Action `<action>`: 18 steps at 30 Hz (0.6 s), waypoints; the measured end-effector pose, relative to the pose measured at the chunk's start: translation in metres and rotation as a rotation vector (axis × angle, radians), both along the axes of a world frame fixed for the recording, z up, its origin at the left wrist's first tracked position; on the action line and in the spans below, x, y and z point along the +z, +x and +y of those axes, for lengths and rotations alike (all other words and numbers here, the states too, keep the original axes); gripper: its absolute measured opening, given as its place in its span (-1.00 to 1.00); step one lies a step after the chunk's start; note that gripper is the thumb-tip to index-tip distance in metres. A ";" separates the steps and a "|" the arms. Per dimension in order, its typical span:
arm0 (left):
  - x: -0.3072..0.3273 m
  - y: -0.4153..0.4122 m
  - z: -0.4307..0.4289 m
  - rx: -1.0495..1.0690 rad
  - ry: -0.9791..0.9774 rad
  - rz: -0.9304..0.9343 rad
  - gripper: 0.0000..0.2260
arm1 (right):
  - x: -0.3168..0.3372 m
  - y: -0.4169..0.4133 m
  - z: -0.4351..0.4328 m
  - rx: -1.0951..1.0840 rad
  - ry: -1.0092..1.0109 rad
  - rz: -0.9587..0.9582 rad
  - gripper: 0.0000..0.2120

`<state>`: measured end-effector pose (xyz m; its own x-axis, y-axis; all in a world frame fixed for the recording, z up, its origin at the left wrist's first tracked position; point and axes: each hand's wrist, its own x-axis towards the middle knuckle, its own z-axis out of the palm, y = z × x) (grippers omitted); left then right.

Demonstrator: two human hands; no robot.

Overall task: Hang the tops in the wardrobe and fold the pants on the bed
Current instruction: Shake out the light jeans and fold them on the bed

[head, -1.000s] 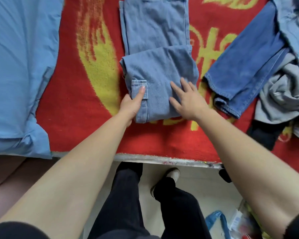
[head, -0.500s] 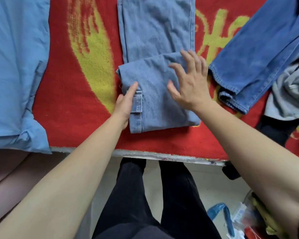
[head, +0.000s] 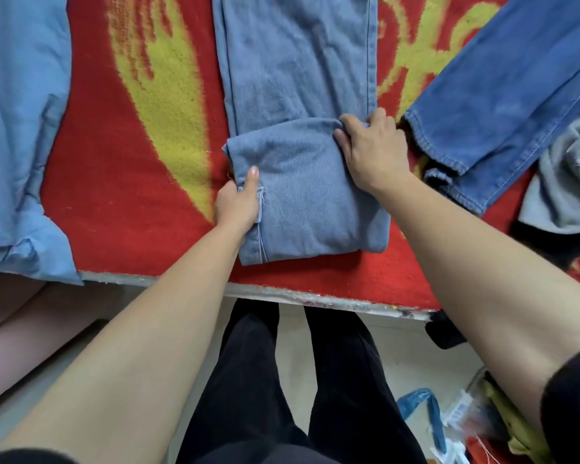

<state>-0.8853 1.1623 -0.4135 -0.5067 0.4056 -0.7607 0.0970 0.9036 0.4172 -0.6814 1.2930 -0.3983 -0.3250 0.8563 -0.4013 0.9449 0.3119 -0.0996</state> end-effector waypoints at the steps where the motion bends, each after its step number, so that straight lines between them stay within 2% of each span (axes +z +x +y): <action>1: -0.003 0.000 0.004 -0.017 -0.022 0.047 -0.47 | -0.005 -0.002 0.003 -0.011 -0.006 -0.003 -0.58; 5: 0.011 0.008 0.009 -0.168 -0.021 0.421 -0.55 | -0.005 -0.005 0.002 -0.011 0.041 -0.085 -0.54; 6: 0.019 0.009 0.006 -0.241 0.063 0.531 -0.56 | 0.001 -0.003 -0.005 -0.015 0.074 -0.059 -0.51; 8: 0.036 0.012 0.001 -0.474 0.321 0.685 -0.56 | 0.017 0.005 -0.029 0.038 0.207 0.115 -0.46; 10: 0.044 0.012 -0.004 -0.804 0.535 0.688 -0.56 | 0.030 0.018 -0.061 0.151 0.296 0.311 -0.37; 12: 0.045 0.011 -0.001 -1.060 0.576 0.641 -0.53 | 0.033 0.033 -0.095 0.281 0.235 0.366 -0.19; 13: 0.044 0.012 0.007 -1.123 0.532 0.620 -0.52 | 0.029 0.040 -0.110 0.365 0.179 0.330 -0.13; 15: 0.035 0.016 0.032 -1.172 0.401 0.560 -0.51 | 0.017 0.046 -0.130 0.491 0.107 0.196 -0.17; 18: 0.017 0.026 0.069 -1.297 0.214 0.475 -0.52 | 0.003 0.031 -0.137 0.433 0.158 0.069 -0.35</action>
